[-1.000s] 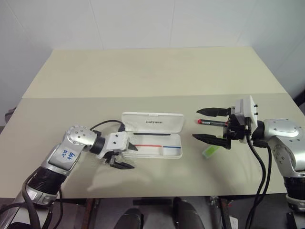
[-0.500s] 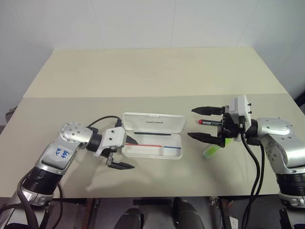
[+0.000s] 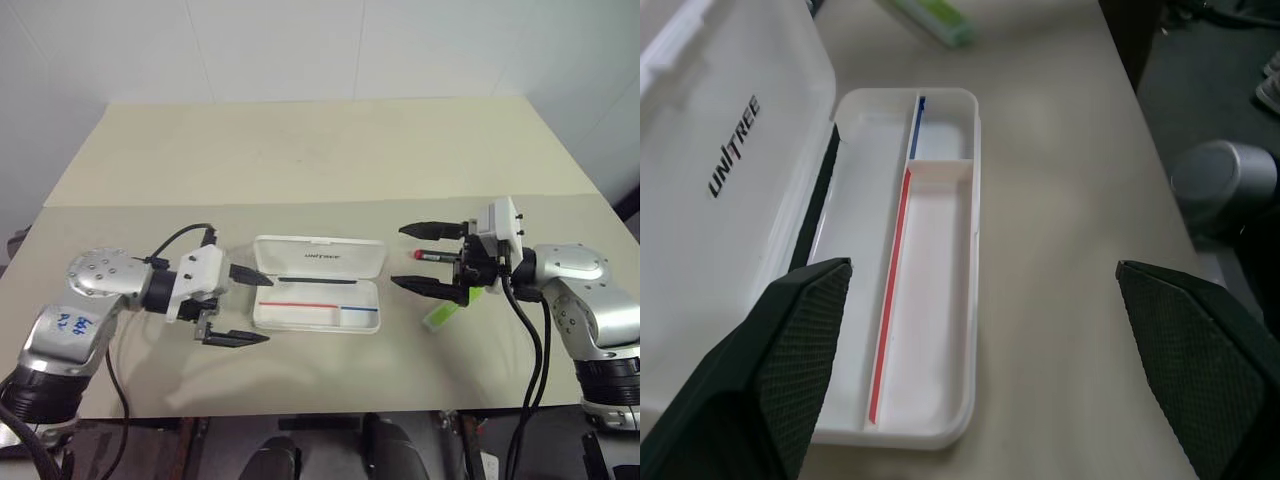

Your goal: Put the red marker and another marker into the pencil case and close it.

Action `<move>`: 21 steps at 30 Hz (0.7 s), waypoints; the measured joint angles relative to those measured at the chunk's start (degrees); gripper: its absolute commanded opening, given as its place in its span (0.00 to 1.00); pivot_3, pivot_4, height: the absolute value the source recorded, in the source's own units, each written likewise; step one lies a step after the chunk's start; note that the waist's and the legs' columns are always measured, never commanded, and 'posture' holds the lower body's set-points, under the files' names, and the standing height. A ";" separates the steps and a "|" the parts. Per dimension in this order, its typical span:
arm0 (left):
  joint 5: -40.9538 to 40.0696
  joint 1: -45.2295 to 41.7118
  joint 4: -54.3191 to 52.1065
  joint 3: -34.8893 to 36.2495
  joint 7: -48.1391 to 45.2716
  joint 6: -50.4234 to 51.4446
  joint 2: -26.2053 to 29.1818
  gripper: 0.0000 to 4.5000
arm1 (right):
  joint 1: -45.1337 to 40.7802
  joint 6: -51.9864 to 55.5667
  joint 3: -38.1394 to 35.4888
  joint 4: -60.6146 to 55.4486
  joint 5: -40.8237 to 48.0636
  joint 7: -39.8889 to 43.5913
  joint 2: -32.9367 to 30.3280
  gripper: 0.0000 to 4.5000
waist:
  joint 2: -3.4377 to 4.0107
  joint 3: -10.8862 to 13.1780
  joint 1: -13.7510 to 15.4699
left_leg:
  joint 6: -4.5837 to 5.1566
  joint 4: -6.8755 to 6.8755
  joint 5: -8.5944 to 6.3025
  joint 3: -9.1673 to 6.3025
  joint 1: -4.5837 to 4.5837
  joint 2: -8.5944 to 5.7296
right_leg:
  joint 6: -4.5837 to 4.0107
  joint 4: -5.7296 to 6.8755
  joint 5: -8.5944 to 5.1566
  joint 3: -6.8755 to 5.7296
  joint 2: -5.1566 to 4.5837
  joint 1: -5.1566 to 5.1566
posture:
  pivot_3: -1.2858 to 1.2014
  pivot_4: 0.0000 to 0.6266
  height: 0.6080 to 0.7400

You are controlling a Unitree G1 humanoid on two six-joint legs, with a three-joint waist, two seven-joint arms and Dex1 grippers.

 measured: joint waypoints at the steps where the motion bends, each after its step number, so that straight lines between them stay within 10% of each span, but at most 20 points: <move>1: -0.67 1.17 -1.15 0.95 0.47 0.73 0.54 1.00 | -0.53 -0.25 0.13 0.90 -0.50 0.34 -0.03 1.00 | 0.00 0.00 0.03 | 0.00 0.00 0.00 0.00 0.00 0.00 | 0.00 0.00 0.00 0.00 0.00 0.00 | 0.52 0.24 1.00; 21: -6.00 -1.98 -2.44 3.27 9.22 2.63 -6.24 1.00 | -28.03 -21.24 7.90 50.21 -19.14 17.45 -2.11 1.00 | 0.03 0.02 -1.22 | -0.03 -0.05 -0.01 0.04 -0.01 0.01 | -0.03 -0.08 0.01 -0.02 0.02 -0.01 | 0.52 0.24 1.00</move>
